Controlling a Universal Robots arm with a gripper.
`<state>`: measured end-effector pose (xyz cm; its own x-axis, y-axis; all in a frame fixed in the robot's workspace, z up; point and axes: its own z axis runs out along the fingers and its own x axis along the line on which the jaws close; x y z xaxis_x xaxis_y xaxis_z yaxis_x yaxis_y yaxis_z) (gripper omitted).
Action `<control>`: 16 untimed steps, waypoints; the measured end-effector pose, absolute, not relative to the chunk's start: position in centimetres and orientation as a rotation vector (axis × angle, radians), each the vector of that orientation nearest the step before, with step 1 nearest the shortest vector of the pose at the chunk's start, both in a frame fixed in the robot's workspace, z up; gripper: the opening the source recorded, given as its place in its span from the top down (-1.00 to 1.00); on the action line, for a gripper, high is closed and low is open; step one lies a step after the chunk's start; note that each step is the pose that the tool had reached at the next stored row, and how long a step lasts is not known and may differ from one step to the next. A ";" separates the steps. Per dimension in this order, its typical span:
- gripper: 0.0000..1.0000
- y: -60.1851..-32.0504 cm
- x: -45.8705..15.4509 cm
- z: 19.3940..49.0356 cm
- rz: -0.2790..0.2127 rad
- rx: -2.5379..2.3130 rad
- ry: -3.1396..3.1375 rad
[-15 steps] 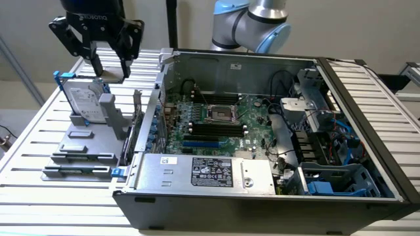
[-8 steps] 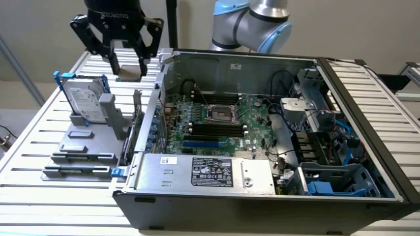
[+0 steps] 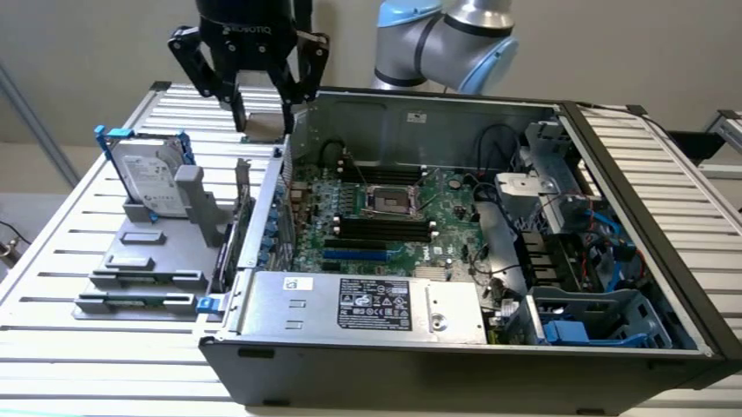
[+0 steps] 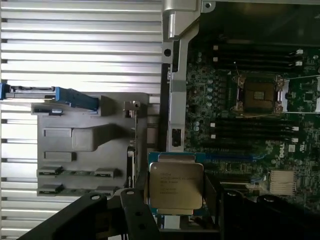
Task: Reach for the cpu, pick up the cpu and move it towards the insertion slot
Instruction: 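Pick up the cpu and move it towards the insertion slot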
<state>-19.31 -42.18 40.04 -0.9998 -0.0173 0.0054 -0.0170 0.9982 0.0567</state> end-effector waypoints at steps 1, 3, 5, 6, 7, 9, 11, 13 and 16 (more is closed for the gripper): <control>-0.08 -42.2 -18.9 40.0 -0.094 0.027 -3.134; -0.08 -42.2 -17.9 40.0 -0.106 0.027 -3.134; -0.08 -42.2 -17.0 40.0 -0.116 0.027 -3.134; -0.08 -42.2 -16.6 40.0 -0.121 0.027 -3.133; -0.08 -42.1 -16.1 40.0 -0.124 0.027 -3.133; -0.08 -42.1 -15.2 40.0 -0.127 0.027 -3.133; -0.08 -41.9 -14.3 39.9 -0.129 0.027 -3.132; -0.08 -41.7 -13.4 39.8 -0.129 0.027 -3.132; -0.08 -41.1 -12.2 39.5 -0.129 0.027 -3.132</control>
<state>-12.19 -41.10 39.52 -0.9998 -0.0174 0.0058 -0.0169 0.9965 0.0823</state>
